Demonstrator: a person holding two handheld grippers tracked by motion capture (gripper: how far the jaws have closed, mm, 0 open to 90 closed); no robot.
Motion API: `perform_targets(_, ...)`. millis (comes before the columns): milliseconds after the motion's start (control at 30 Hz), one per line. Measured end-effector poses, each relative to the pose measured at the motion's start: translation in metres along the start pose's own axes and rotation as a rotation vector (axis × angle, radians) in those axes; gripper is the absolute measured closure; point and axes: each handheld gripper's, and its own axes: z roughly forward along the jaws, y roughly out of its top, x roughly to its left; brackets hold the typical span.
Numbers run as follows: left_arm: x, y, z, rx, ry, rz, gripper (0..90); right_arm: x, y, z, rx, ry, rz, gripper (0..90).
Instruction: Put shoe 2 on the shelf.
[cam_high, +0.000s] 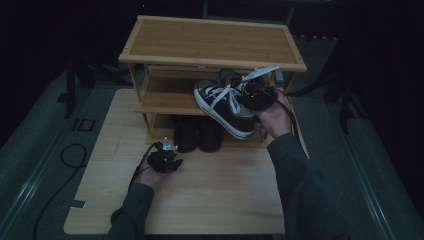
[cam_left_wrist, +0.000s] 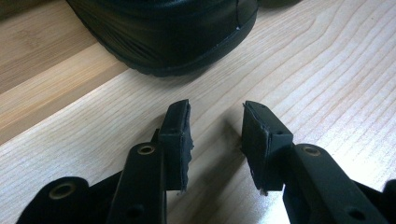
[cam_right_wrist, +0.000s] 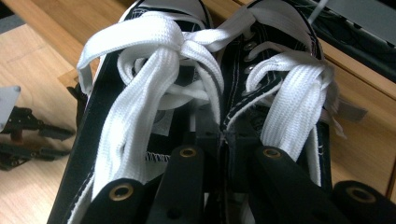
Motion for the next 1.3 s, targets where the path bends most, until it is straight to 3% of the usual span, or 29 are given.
perform_targets(500,0.0,0.0,0.0,-0.003,0.0,-0.001,62.6,0.005,0.0,0.004,-0.019,-0.073,0.045,86.0)
perform_targets(867,0.0,-0.001,0.0,-0.002,0.0,0.001,62.6,0.011,-0.001,0.005,-0.032,-0.153,0.179,84.2)
perform_targets(967,0.0,-0.001,0.0,-0.004,0.002,-0.003,62.6,0.009,-0.001,0.004,-0.026,-0.133,0.165,73.9)
perform_targets(1300,0.0,-0.001,0.0,-0.003,-0.001,0.0,62.5,0.002,-0.002,-0.001,-0.016,-0.054,0.089,58.7)
